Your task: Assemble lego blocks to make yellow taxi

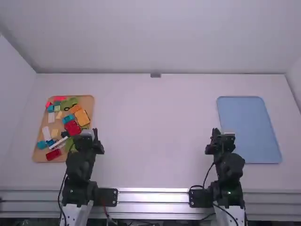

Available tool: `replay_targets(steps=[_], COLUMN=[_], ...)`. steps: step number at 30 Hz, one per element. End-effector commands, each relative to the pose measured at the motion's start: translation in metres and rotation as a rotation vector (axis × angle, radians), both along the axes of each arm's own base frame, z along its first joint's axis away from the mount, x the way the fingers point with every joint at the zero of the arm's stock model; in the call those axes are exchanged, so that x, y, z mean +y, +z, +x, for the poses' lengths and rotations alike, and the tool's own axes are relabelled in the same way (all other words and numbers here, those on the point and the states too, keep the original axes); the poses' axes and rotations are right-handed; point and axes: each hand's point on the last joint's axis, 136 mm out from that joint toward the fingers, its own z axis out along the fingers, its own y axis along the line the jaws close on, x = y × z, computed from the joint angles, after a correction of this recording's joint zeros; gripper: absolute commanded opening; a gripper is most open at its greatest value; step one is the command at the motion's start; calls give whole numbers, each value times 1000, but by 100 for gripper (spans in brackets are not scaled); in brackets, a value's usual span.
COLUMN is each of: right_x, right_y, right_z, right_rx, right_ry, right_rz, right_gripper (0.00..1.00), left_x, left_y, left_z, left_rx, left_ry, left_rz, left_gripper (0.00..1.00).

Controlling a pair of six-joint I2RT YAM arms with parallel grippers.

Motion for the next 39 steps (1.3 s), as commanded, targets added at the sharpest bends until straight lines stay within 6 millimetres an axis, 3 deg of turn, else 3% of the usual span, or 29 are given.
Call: replay_targets(steps=[1, 7, 15, 25, 33, 36, 37, 39], right_x=[10, 24, 57, 111, 148, 172, 174, 197], right_y=[33, 59, 109, 166, 172, 162, 161, 151], right_z=[0, 6, 28, 75, 112, 136, 137, 141], right_rx=[-42, -27, -17, -15, 42, 74, 74, 72], right_ry=[51, 126, 291, 534, 704, 814, 824, 972], right_rz=[-11, -25, -49, -89, -111, -126, -129, -156], right_gripper=[11, 17, 32, 53, 67, 74, 74, 79], left_x=[4, 9, 20, 39, 55, 60, 60, 64], left_y=[25, 41, 73, 101, 116, 122, 123, 126], left_z=[-1, 1, 11, 35, 50, 58, 59, 63], left_rx=[-38, -35, -24, 37, 72, 99, 100, 121], left_ry=[26, 57, 125, 266, 388, 435, 439, 481], left_rz=[-1, -1, -26, -98, -167, -182, -186, -228], left_gripper=[11, 17, 32, 53, 67, 74, 74, 79])
